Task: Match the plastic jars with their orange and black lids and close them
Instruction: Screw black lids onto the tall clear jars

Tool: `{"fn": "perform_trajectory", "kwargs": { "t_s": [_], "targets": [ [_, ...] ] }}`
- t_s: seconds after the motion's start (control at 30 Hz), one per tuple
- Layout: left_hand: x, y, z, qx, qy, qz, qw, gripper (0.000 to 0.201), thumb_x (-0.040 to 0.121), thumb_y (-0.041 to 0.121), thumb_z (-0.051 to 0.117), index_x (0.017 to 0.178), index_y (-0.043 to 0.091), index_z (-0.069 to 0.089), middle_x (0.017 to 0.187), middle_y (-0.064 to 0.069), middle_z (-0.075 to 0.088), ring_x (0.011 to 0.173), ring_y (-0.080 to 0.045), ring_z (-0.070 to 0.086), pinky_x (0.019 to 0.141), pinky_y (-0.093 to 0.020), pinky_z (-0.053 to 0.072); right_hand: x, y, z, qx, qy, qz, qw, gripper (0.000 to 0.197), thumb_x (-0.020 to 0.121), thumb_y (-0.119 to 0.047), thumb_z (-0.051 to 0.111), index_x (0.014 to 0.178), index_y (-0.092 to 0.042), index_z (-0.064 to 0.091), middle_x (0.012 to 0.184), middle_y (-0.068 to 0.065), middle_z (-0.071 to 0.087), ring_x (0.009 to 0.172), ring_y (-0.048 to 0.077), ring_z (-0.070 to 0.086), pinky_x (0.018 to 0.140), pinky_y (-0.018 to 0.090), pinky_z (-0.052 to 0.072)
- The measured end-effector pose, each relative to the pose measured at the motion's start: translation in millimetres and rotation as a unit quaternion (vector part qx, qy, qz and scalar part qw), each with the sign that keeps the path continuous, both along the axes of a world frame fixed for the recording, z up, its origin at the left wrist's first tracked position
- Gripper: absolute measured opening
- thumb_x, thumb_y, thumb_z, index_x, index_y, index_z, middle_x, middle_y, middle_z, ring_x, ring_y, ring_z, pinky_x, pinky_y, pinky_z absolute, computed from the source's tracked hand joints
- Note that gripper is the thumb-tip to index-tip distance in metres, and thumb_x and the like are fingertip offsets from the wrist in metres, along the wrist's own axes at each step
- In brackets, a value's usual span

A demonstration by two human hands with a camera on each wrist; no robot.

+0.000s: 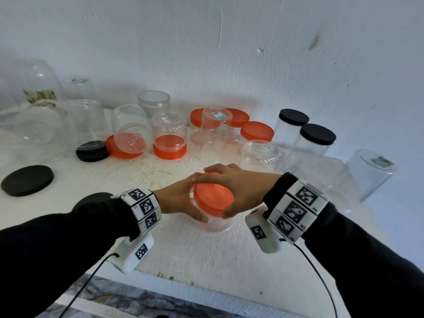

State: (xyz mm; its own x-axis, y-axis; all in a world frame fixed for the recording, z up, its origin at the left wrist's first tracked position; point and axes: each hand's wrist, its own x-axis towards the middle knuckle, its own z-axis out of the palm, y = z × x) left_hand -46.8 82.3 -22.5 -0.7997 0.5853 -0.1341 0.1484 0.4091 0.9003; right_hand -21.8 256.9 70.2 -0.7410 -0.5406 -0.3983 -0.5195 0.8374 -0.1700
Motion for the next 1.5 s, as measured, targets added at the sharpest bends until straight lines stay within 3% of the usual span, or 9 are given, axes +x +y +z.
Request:
{"fn": "perform_trajectory", "kwargs": {
  "t_s": [0.17, 0.33, 0.4, 0.5, 0.6, 0.77, 1.03, 1.3, 1.5],
  "targets": [
    [-2, -1, -2, -0.006, -0.029, -0.006, 1.000, 0.101, 0.059, 0.013, 0.086, 0.138, 0.023, 0.024, 0.125, 0.015, 0.045, 0.122, -0.009, 0.044, 0.094, -0.020, 0.040, 7, -15, -11, 0.086, 0.146, -0.077, 0.982, 0.088, 0.072, -0.077, 0.048, 0.144, -0.033, 0.021, 0.135, 0.007, 0.034, 0.119, 0.030, 0.040, 0.085, 0.038, 0.040],
    [-2, 0, -1, -0.016, 0.003, -0.004, 1.000, 0.093, 0.061, 0.010, 0.084, 0.133, 0.025, 0.027, 0.120, 0.020, 0.044, 0.112, 0.003, 0.044, 0.092, -0.013, 0.040, 2, -4, 1, 0.024, 0.009, -0.022, 0.999, 0.092, 0.074, -0.051, 0.069, 0.144, -0.044, 0.010, 0.153, -0.004, 0.008, 0.137, 0.027, 0.017, 0.105, 0.049, 0.034],
    [-2, -1, -1, -0.011, 0.006, -0.003, 1.000, 0.096, 0.058, 0.014, 0.087, 0.134, 0.023, 0.031, 0.122, 0.018, 0.044, 0.113, 0.003, 0.044, 0.095, -0.016, 0.039, 1, -2, -1, 0.021, 0.005, -0.018, 1.000, 0.087, 0.073, -0.044, 0.071, 0.141, -0.049, 0.016, 0.148, -0.004, 0.017, 0.130, 0.026, 0.025, 0.100, 0.046, 0.038],
    [-1, -1, -2, 0.000, -0.012, -0.008, 1.000, 0.105, 0.047, 0.029, 0.089, 0.134, 0.026, 0.029, 0.126, 0.016, 0.047, 0.119, -0.002, 0.045, 0.094, -0.018, 0.039, 6, -11, -9, 0.045, 0.118, -0.070, 0.990, 0.081, 0.072, -0.068, 0.059, 0.140, -0.043, 0.023, 0.130, 0.003, 0.036, 0.114, 0.027, 0.042, 0.083, 0.035, 0.041],
    [-2, -1, -2, -0.003, -0.020, 0.000, 1.000, 0.100, 0.056, 0.014, 0.088, 0.136, 0.023, 0.028, 0.124, 0.015, 0.047, 0.121, -0.009, 0.045, 0.094, -0.020, 0.041, 9, -14, -14, 0.088, 0.173, -0.077, 0.978, 0.088, 0.073, -0.078, 0.045, 0.144, -0.033, 0.022, 0.131, 0.009, 0.039, 0.112, 0.030, 0.048, 0.078, 0.035, 0.038],
    [-1, 0, 1, -0.011, 0.007, -0.003, 1.000, 0.098, 0.053, 0.018, 0.089, 0.133, 0.026, 0.032, 0.122, 0.018, 0.047, 0.115, 0.000, 0.045, 0.097, -0.022, 0.041, 1, -2, -3, 0.027, 0.024, -0.015, 0.999, 0.090, 0.073, -0.049, 0.071, 0.142, -0.048, 0.013, 0.150, -0.003, 0.017, 0.130, 0.027, 0.027, 0.101, 0.046, 0.038],
    [1, 1, 5, -0.009, 0.034, 0.004, 0.999, 0.094, 0.053, 0.014, 0.089, 0.128, 0.031, 0.035, 0.116, 0.020, 0.053, 0.107, 0.004, 0.051, 0.085, -0.010, 0.041, 3, -2, -13, 0.010, 0.149, -0.039, 0.988, 0.082, 0.065, -0.068, 0.063, 0.137, -0.049, 0.028, 0.123, -0.001, 0.044, 0.098, 0.023, 0.051, 0.076, 0.030, 0.045],
    [2, 2, 5, -0.064, 0.075, 0.018, 0.995, 0.095, 0.052, 0.022, 0.090, 0.131, 0.022, 0.037, 0.116, 0.012, 0.053, 0.106, -0.006, 0.052, 0.086, -0.016, 0.041, 9, -2, -18, -0.025, 0.153, -0.086, 0.984, 0.084, 0.065, -0.066, 0.064, 0.139, -0.042, 0.031, 0.119, 0.001, 0.043, 0.086, 0.018, 0.044, 0.071, 0.028, 0.040],
    [2, 3, 4, -0.042, 0.029, 0.004, 0.999, 0.092, 0.057, 0.018, 0.088, 0.133, 0.021, 0.036, 0.123, 0.009, 0.053, 0.114, -0.008, 0.051, 0.096, -0.022, 0.041, 7, 4, -19, -0.019, 0.123, -0.092, 0.988, 0.086, 0.066, -0.066, 0.063, 0.140, -0.047, 0.024, 0.129, -0.005, 0.036, 0.109, 0.022, 0.046, 0.086, 0.032, 0.043]
  ]
}}
